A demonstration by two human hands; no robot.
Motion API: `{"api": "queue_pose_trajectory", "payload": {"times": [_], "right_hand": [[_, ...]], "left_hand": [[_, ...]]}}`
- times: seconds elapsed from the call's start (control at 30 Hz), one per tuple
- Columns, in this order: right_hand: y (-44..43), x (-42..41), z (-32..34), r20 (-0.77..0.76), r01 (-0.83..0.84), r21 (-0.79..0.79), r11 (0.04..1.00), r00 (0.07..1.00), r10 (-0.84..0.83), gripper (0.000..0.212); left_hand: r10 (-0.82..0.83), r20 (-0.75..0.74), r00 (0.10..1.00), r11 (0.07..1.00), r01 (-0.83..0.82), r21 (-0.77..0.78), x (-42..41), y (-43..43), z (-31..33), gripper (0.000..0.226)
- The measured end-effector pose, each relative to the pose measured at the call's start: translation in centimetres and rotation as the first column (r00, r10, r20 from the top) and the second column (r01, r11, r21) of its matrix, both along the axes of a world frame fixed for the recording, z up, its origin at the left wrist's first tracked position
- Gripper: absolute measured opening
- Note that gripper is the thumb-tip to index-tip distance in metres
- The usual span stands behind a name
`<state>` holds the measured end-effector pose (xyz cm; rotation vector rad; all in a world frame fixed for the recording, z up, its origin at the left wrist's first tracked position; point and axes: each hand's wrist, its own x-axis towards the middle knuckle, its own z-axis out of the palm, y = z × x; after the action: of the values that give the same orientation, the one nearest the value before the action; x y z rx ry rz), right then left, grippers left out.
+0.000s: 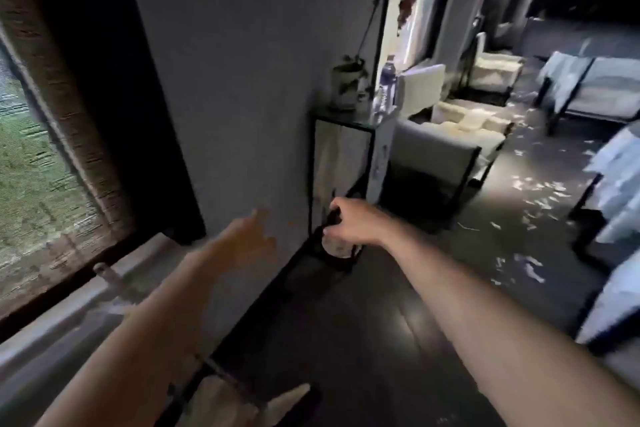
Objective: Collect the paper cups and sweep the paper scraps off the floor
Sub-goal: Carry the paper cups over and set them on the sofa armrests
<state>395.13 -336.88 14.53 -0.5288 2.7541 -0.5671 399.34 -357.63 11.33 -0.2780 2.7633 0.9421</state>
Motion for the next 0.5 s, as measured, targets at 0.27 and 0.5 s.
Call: {"api": "queue_pose_trajectory", "payload": {"times": [0.27, 0.5], "right_hand": [[23.1, -3.2, -0.1, -0.066, 0.461, -0.026, 0.887, 0.885, -0.461, 0.065], [41.3, -9.5, 0.7, -0.082, 0.646, -0.062, 0.761, 0.757, -0.649, 0.050]], "left_hand": [[-0.400, -0.097, 0.912, 0.917, 0.399, -0.029, -11.3, 21.4, 2.0, 0.077], [-0.594, -0.083, 0.800, 0.805, 0.591, -0.060, -20.8, 41.0, 2.9, 0.075]]}}
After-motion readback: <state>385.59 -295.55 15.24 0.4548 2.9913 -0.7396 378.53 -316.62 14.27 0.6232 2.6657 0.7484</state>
